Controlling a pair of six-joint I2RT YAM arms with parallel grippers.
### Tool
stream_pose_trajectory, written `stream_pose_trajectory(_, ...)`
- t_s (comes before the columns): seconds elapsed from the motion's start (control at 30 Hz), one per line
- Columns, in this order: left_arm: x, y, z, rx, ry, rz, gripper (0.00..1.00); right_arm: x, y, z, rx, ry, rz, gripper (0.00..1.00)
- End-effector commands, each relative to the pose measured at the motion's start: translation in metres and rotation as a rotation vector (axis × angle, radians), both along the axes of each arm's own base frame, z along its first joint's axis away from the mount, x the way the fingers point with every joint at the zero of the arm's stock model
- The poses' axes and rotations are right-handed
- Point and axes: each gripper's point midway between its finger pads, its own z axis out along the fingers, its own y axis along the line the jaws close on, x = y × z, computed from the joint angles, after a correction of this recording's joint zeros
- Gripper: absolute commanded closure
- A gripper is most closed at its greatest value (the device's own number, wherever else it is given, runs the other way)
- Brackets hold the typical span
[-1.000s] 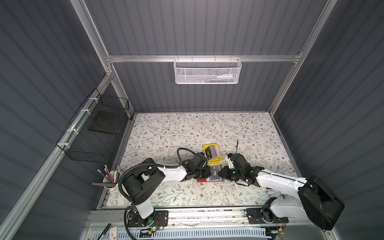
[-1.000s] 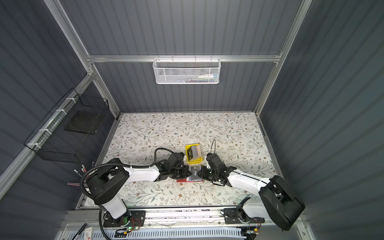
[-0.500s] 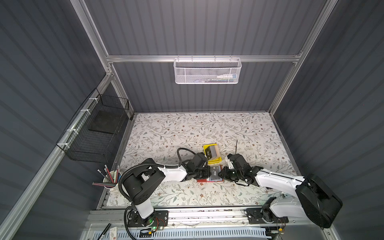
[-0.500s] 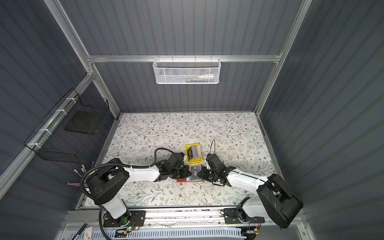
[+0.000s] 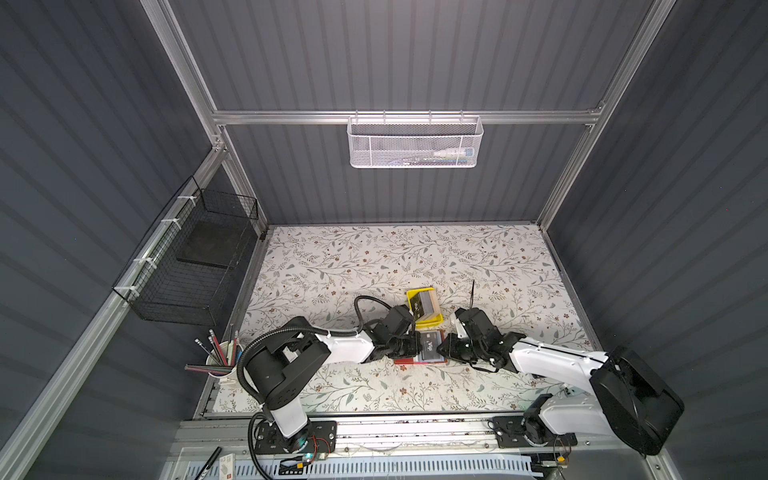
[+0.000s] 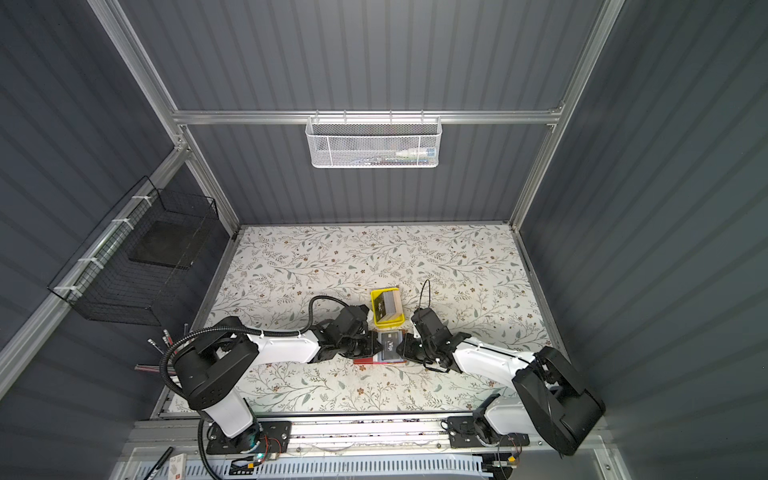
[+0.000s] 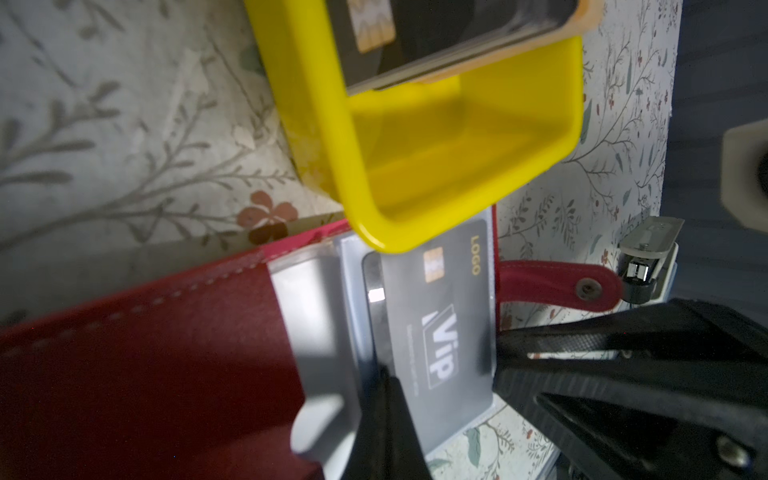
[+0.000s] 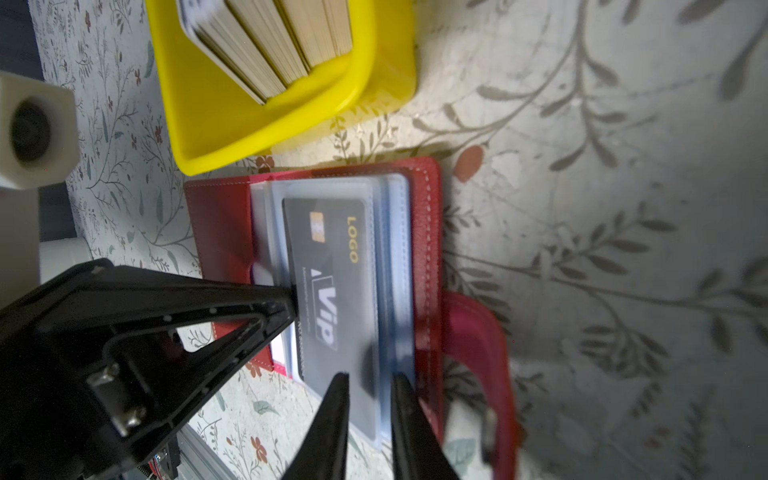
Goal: Put the credit cards into the card holder
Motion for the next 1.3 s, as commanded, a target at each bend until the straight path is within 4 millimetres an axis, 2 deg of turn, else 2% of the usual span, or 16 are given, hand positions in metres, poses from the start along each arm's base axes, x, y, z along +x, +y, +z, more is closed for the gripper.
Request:
stream_pose_trajectory(0.0,-0.007,0.01,-0.017,0.063,0.031,0.002,0.96,-0.001,0.0,0.002,-0.003,-0.007,0.01,0.78)
stream_pose_trajectory(0.47,-0.008,0.008,-0.015,0.037,0.029,0.001,0.96,-0.001,0.009,0.008,0.055,-0.027,0.036,0.8)
stream_pose_trajectory(0.73,-0.009,0.005,-0.011,0.005,0.024,-0.001,0.96,0.0,0.014,0.019,0.073,-0.067,0.05,0.81)
stream_pose_trajectory(1.27,-0.008,0.002,0.005,-0.047,-0.002,-0.001,0.94,0.002,0.022,0.02,-0.009,-0.087,0.068,0.76)
